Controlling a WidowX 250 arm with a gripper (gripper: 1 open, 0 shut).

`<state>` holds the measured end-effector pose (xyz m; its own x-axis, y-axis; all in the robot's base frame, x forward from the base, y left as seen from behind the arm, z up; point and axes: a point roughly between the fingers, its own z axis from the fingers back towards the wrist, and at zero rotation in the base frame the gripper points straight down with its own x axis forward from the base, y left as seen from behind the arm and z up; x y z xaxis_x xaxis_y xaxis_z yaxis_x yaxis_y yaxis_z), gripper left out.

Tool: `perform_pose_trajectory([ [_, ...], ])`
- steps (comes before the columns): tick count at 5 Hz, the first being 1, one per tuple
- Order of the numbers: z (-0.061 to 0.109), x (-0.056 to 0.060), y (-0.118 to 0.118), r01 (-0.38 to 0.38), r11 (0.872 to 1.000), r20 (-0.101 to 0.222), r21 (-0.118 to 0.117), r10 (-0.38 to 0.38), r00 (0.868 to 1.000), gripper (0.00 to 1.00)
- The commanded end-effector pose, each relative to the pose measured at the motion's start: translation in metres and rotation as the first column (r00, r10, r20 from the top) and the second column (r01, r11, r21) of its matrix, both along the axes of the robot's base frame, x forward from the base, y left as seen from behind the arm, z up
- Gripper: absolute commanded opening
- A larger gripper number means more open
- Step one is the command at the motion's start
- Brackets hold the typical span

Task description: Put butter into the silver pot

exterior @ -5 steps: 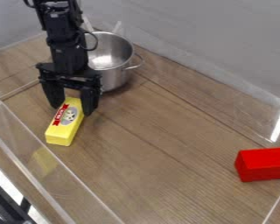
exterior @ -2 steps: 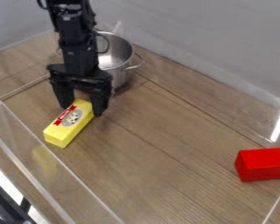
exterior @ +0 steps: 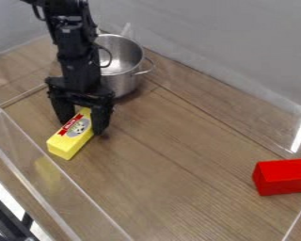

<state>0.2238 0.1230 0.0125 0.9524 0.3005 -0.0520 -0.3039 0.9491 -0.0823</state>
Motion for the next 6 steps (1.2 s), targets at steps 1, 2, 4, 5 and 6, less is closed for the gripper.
perform_pose_trajectory([
  [1,0.010,0.001,0.004,-0.011,1.000,0.011,0.011,0.011,1.000,0.00],
  [2,0.020,0.005,0.002,-0.010,1.000,0.008,0.012,0.010,1.000,0.00],
  [4,0.022,-0.009,0.019,0.041,0.999,0.003,0.012,-0.041,0.999,0.00],
  [5,0.016,-0.005,0.020,0.011,1.000,0.001,0.012,-0.011,1.000,0.00],
  [6,0.010,0.000,0.020,-0.019,1.000,-0.002,0.011,0.019,1.000,0.00],
])
